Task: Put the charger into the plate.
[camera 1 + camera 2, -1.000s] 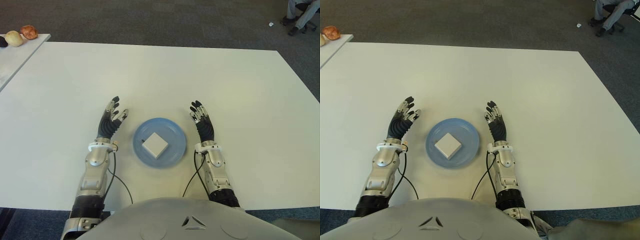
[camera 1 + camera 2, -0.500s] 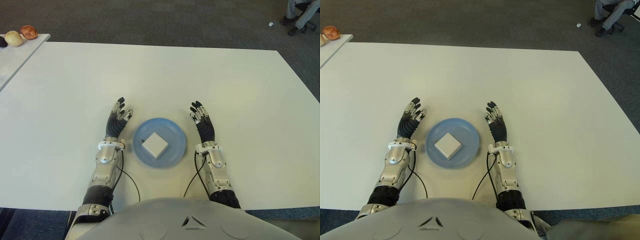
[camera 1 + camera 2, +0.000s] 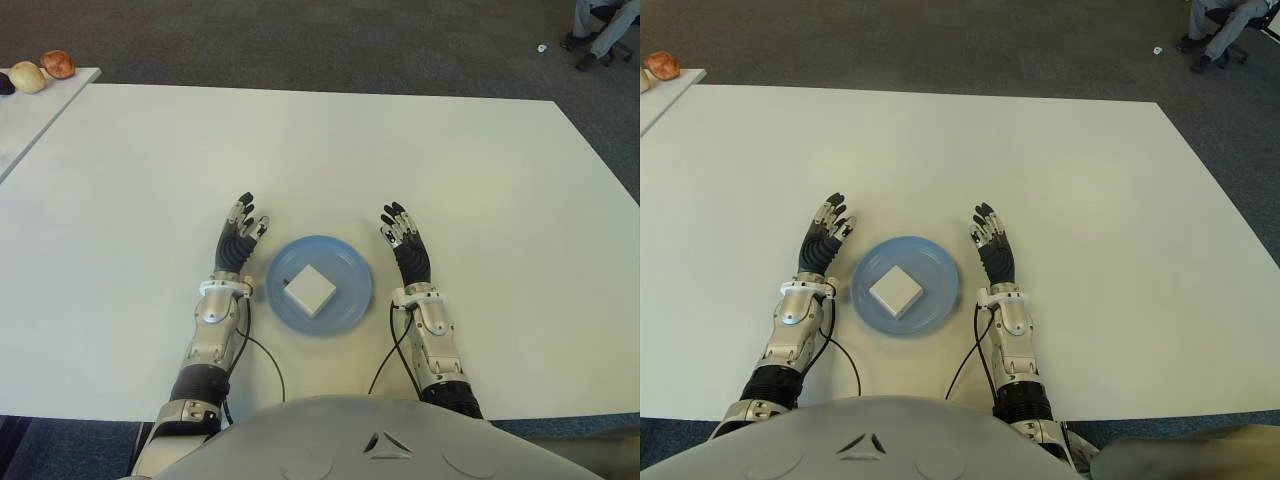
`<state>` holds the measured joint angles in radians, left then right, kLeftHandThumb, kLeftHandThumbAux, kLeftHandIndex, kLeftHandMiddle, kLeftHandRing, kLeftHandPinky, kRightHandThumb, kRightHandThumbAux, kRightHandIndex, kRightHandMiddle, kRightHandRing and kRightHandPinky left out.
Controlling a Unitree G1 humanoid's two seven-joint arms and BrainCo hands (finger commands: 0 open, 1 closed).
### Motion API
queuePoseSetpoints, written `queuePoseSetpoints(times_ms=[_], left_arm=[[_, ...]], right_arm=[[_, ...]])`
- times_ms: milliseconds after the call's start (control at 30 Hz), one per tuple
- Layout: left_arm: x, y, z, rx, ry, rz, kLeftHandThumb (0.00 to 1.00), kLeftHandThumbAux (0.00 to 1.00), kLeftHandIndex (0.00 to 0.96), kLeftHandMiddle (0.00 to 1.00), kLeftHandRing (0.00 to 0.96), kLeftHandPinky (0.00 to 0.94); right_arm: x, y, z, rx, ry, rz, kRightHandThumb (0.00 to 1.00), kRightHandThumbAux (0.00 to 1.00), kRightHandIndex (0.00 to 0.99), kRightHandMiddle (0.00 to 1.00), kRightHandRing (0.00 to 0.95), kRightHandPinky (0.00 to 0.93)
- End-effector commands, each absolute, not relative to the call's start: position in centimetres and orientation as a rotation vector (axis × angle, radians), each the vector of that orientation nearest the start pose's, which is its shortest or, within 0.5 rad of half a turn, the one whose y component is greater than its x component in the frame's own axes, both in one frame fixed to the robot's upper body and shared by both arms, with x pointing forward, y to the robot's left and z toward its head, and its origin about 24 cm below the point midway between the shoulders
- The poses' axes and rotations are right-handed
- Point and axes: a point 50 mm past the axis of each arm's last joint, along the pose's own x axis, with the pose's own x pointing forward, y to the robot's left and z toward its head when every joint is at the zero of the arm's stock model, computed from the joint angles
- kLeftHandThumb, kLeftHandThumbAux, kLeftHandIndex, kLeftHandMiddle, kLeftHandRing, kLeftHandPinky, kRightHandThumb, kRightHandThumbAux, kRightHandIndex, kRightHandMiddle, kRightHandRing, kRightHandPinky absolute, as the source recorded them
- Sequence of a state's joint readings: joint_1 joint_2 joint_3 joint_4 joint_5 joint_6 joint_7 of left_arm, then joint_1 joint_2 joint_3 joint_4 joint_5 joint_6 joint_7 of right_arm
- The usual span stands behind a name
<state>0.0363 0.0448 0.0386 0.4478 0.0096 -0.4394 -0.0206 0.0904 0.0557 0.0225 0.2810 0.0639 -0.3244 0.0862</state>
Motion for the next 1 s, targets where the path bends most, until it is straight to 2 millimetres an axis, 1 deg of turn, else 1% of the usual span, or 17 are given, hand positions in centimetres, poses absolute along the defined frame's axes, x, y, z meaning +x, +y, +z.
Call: queuePoseSetpoints(times_ms=[33,233,767,1000], left_arm=[[22.1,16.8,-3.6,0.037,0.094,0.008,0.038,0.574,0.000,0.000,0.000,0.000],[21.9,16.8,-4.0,0.041,0.107,0.011,0.041,0.577,0.000,0.000,0.000,0.000],[21.4,17.2,-4.5,0.046,0.132,0.022,0.009,0.584,0.000,0.000,0.000,0.000],[21.1,17.4,-4.7,0.047,0.132,0.019,0.016,0.595,0.000,0.000,0.000,0.001]], right_arm=[[22.1,-13.5,-1.6,0.122,0.072,0.056,0.000,0.525,0.063,0.118,0.084,0.079],[22.1,-13.5,-1.6,0.121,0.072,0.055,0.000,0.525,0.064,0.119,0.083,0.075],[22.3,-13.6,-1.6,0.118,0.072,0.053,0.000,0.518,0.059,0.119,0.081,0.064],[22.3,-13.7,-1.5,0.113,0.074,0.051,0.000,0.513,0.060,0.119,0.079,0.058]])
